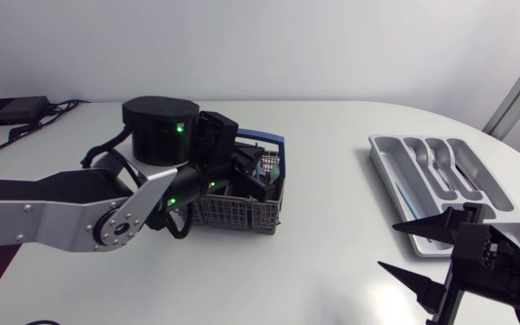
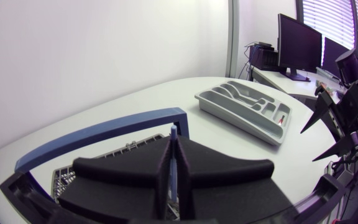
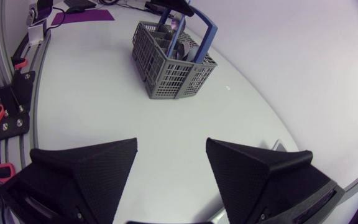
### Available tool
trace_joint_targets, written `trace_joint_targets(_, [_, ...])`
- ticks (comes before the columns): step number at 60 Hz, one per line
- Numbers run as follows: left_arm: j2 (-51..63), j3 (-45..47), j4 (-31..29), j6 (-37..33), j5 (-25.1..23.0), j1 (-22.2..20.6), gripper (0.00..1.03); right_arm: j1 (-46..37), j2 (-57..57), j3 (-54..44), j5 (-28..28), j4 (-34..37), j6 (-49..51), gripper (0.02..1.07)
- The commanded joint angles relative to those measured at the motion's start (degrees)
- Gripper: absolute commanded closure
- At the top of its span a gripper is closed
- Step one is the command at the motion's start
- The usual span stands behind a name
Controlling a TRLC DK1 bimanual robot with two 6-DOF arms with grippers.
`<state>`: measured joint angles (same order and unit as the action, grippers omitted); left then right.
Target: Sort the cutlery from the basket into the organizer compartments.
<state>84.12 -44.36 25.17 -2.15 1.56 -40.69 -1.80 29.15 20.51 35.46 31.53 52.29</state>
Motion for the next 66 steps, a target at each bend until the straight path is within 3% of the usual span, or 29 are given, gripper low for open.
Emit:
trace_joint_targets(1, [-2.8, 2.3, 1.5, -0.9, -0.4, -0.7, 1.00, 1.4, -0.8, -0.4, -0.9, 0.3, -2.8, 0.27])
trace_joint_targets(20, [-9.4, 0.9, 2.7, -1.5, -1.3, -1.9, 1.00, 4.4, -1.5, 1.9, -2.3, -0.1, -7.3, 0.27])
trace_joint_targets(28, [-11.5, -1.0, 0.4, 0.6, -3.3, -0.6, 1.00, 5.2, -0.9, 3.8, -2.3, -1.0, -9.8, 0.27])
trace_joint_targets(46, [-13.1, -5.3, -6.4, 7.6, -12.0, 2.8, 1.00, 11.1, 2.8, 8.7, -1.9, -3.6, -18.5, 0.27])
trace_joint_targets(52, [-12.7, -6.8, -8.3, 10.2, -17.9, 4.2, 1.00, 15.0, 4.9, 10.1, -2.1, -5.4, -22.0, 0.27])
trace_joint_targets(66, [-11.4, -7.9, -9.3, 11.2, -25.6, 3.8, 1.00, 20.5, 11.6, 11.7, -2.3, -11.7, -28.0, 0.27])
